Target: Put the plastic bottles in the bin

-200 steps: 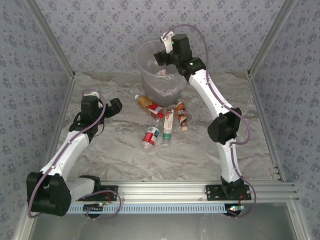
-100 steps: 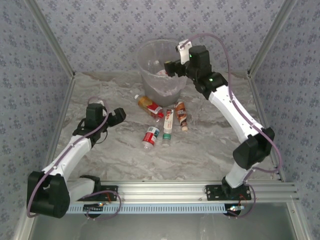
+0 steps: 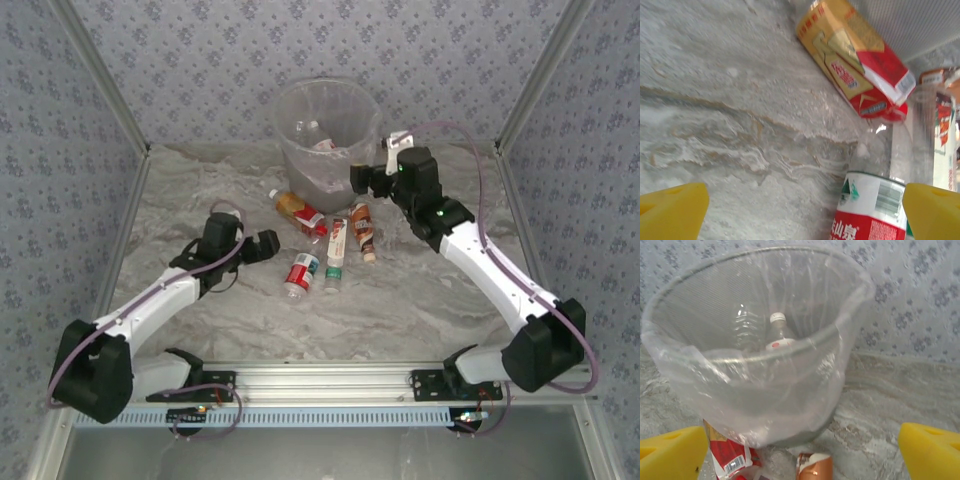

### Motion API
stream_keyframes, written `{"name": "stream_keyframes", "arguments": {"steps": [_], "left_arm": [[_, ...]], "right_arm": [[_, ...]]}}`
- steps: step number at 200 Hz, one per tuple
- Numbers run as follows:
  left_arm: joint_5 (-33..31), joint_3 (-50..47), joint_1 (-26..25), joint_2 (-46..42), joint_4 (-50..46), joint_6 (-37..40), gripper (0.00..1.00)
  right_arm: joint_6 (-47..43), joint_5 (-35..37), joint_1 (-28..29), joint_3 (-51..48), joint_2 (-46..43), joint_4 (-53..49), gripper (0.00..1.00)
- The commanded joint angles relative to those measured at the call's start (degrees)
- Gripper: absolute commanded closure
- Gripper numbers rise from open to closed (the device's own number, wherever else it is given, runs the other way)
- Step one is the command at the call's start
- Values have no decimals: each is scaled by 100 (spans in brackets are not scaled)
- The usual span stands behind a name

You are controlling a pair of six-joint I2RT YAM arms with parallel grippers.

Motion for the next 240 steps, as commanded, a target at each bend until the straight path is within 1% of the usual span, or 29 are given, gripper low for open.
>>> {"name": "stream_keyframes", "arguments": {"steps": [1,15,30,63,87,117,154,177,210,240], "left_arm": [[-136,359,-304,133,-253,131,1],[-322,444,-554,212,-422,165,1],[-379,444,-759,302,-432,150,1],[-416,610,-1251,705,-492,429,1],[-459,807,-1484,1032,-501,510,1],[-262,1116,-1596,1553,-509,785,1],[-629,1526,-1695,2260,-846,913,1],[-627,1764,-1728,2555,-993,1135,1],[-833,2033,-1835,2891,-1287,1431,3],[-761,2285,-1839,3198,-1536,1662,5]], "right_arm": [[681,287,-58,-439,-343,-72,0],[795,294,-88,-719,-521,-98,0],[871,351,-117,-923,-690,-135,0],[1004,462,-225,-1110,-941,-286,0],[1056,476,-270,-1209,-1036,-312,0],[1083,484,-283,-1270,-1112,-421,0],[1039,527,-342,-1294,-1169,-589,0],[1039,538,-362,-1275,-1187,-638,0],[1065,553,-388,-1272,-1195,-643,0],[1116,546,-398,-1302,-1174,-636,0]]}}
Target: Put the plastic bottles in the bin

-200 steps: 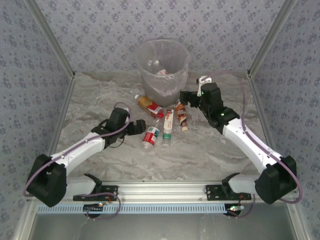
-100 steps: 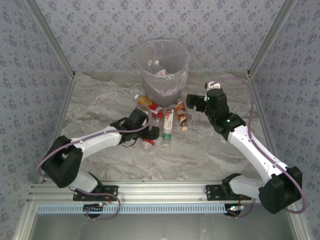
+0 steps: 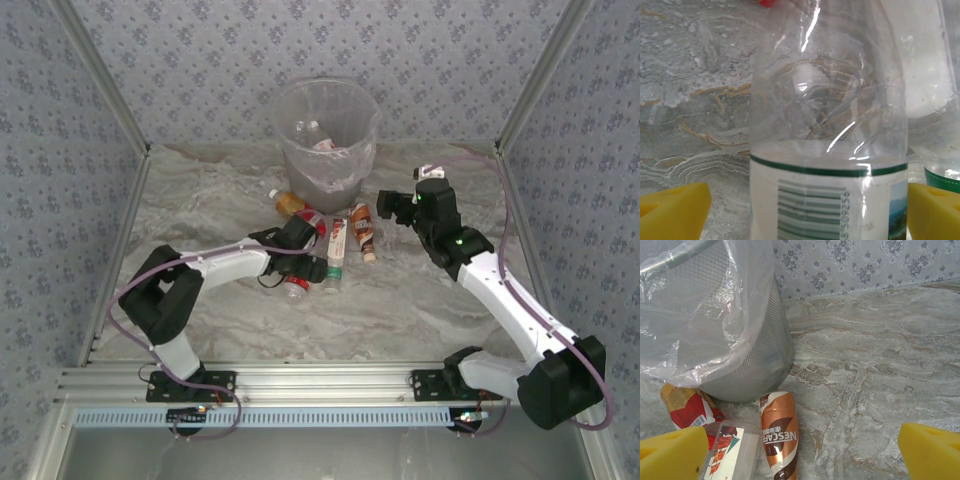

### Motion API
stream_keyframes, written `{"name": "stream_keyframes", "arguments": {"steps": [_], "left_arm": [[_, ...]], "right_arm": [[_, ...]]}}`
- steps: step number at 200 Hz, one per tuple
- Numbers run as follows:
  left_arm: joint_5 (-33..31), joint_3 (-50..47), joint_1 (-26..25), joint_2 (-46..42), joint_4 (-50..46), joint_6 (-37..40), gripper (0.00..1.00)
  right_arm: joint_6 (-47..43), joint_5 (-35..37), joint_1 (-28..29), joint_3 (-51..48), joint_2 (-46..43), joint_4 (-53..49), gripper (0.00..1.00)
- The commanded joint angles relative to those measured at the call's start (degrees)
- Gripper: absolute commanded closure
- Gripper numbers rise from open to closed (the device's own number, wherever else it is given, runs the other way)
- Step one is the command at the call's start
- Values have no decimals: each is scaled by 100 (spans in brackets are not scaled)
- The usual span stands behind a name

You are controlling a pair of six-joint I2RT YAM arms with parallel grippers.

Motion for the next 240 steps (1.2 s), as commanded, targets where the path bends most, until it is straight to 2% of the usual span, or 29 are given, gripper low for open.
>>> {"name": "stream_keyframes", "arguments": {"steps": [1,110,240], "left_arm": [[-86,277,-23,223,-384,333,5],[-217,338,-18,600,-537,542,16],[-96,329,-17,366,-467,453,36]], "right_arm": [[134,139,-39,-39,-107,-99,0],[233,149,-120,-40,25,-200,0],[288,112,-159,-31,119,-265,1]]}}
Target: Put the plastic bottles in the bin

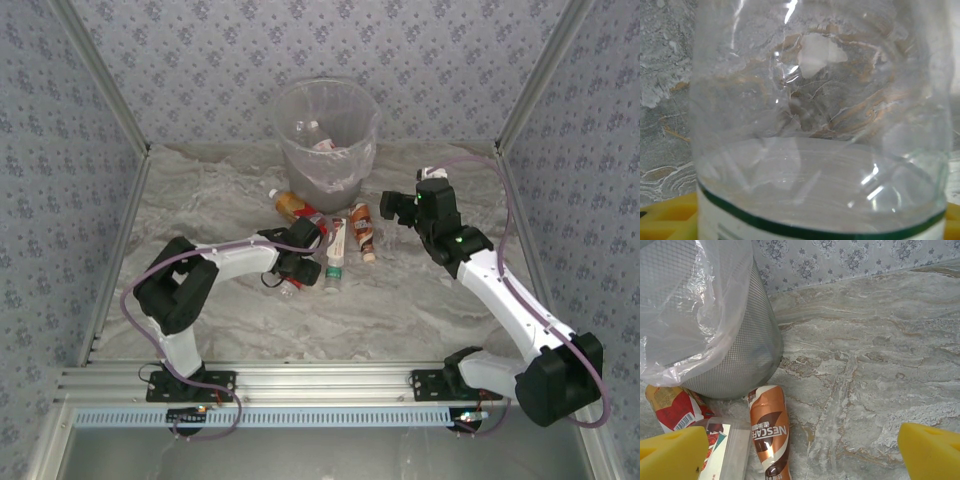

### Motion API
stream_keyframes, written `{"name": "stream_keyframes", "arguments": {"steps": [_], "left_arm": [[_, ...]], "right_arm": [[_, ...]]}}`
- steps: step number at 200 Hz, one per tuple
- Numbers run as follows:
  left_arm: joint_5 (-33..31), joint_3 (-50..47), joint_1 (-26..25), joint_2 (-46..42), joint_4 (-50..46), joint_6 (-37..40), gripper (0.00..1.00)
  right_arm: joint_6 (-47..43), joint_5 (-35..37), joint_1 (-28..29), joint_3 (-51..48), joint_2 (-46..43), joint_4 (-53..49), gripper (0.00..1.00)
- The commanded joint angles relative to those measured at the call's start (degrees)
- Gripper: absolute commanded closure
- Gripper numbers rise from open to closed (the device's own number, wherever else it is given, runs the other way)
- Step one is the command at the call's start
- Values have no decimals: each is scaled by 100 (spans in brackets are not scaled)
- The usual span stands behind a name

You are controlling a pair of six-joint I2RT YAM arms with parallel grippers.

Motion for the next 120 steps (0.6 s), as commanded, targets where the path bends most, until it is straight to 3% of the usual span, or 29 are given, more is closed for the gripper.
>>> {"name": "stream_keyframes", "arguments": {"steps": [1,75,120], "left_arm": [[21,93,-15,-121,-144,-21,36],[-14,-33,-16,-658,-1,-103,41],[-35,-481,-16,-1271,563,-137,42]], "right_arm": [[103,74,-31,-18,19,-100,1],[122,24,-58,-13,45,-77,1],[129,-90,-57,-33,54,39,1]]}}
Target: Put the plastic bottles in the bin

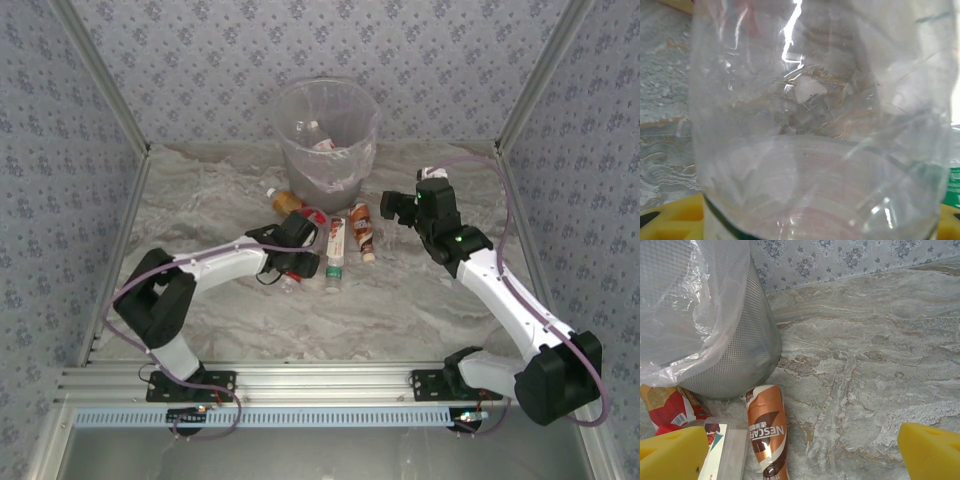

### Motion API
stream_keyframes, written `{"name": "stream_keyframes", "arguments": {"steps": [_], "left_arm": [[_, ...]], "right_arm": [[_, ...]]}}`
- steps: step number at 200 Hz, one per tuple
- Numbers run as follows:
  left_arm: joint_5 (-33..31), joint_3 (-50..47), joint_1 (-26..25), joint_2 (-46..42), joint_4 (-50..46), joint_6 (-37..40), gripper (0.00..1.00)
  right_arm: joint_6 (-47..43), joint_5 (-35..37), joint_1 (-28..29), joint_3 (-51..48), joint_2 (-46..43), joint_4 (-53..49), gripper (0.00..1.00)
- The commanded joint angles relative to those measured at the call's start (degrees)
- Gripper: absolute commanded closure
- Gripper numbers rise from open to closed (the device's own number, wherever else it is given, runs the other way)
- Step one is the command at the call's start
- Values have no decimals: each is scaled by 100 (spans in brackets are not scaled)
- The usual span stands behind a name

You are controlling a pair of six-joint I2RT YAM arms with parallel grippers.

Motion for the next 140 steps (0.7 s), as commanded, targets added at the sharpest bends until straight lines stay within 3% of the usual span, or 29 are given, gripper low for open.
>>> {"name": "stream_keyframes", "arguments": {"steps": [1,140], "left_arm": [[-35,-250,-19,-415,349,-74,42],[9,-1052,118,-2036,1552,-153,44]], "right_arm": [[127,-89,-32,-30,21,40,1],[120,-209,-37,-213,-230,317,1]]}}
